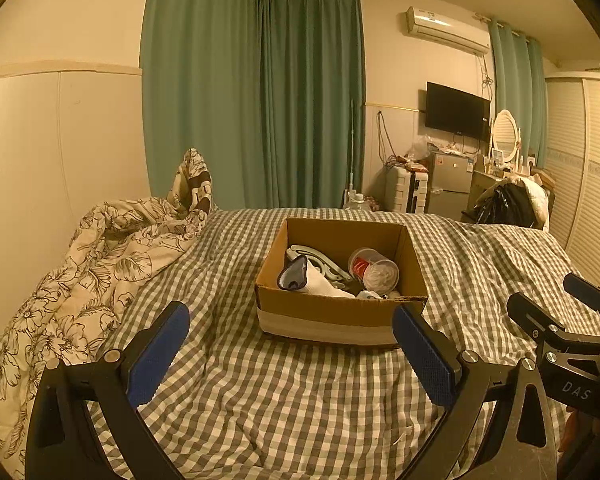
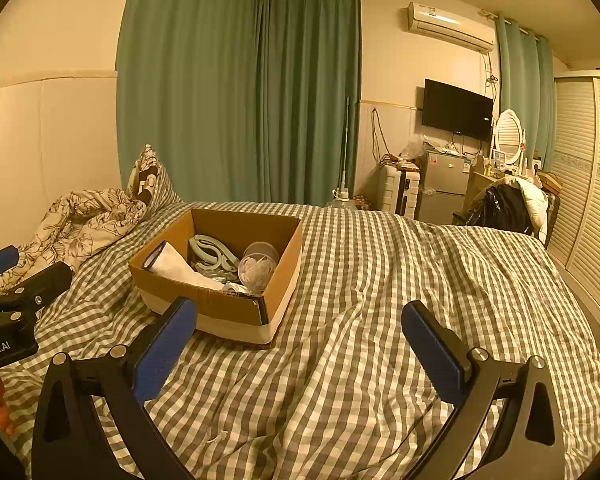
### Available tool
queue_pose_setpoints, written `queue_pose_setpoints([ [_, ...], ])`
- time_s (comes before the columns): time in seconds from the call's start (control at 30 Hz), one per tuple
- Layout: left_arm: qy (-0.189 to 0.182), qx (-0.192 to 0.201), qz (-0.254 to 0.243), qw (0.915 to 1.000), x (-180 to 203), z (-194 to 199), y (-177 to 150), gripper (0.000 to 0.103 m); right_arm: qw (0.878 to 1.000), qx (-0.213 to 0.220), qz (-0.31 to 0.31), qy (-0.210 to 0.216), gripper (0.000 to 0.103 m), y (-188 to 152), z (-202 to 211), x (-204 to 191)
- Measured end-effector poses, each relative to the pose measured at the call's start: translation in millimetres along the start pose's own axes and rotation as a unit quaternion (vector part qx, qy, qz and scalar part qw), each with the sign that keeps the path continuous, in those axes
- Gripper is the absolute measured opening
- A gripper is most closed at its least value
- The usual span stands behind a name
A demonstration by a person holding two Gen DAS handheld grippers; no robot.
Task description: Organize objects
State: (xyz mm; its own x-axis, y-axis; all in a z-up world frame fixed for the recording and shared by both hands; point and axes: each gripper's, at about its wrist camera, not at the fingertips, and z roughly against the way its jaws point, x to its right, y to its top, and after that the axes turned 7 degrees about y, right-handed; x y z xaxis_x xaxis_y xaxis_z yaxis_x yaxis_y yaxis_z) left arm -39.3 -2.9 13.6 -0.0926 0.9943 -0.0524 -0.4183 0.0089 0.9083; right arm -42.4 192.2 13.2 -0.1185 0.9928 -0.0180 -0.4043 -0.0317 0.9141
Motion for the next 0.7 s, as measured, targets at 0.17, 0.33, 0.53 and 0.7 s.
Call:
queue_pose_setpoints([
  [0.17,0.004,0.000,-0.009,0.9999,2.1,0.4,-1.1,0.103,1.000,-0.001,0.001,0.001,0.103,-1.6,-0.2,0.8],
  [0.33,0.010,-0.001,-0.009,0.9999,2.6,-0.1,-1.4,0.103,1.000,-0.002,0.001,0.001,0.103,-2.2,-0.2,0.9],
  [0.53,0.008,0.002,-0.001,1.0000,-0.4,1.4,-2.2,0.103,1.000,-0.003,0.002,0.002,0.103,-3.8,-0.8,2.2],
  [0.7,0.006,-0.001,0.002,1.0000,-1.1,1.0,-1.4,0.103,1.000,-0.003,0.002,0.002,0.103,-3.5,-1.0,2.3],
])
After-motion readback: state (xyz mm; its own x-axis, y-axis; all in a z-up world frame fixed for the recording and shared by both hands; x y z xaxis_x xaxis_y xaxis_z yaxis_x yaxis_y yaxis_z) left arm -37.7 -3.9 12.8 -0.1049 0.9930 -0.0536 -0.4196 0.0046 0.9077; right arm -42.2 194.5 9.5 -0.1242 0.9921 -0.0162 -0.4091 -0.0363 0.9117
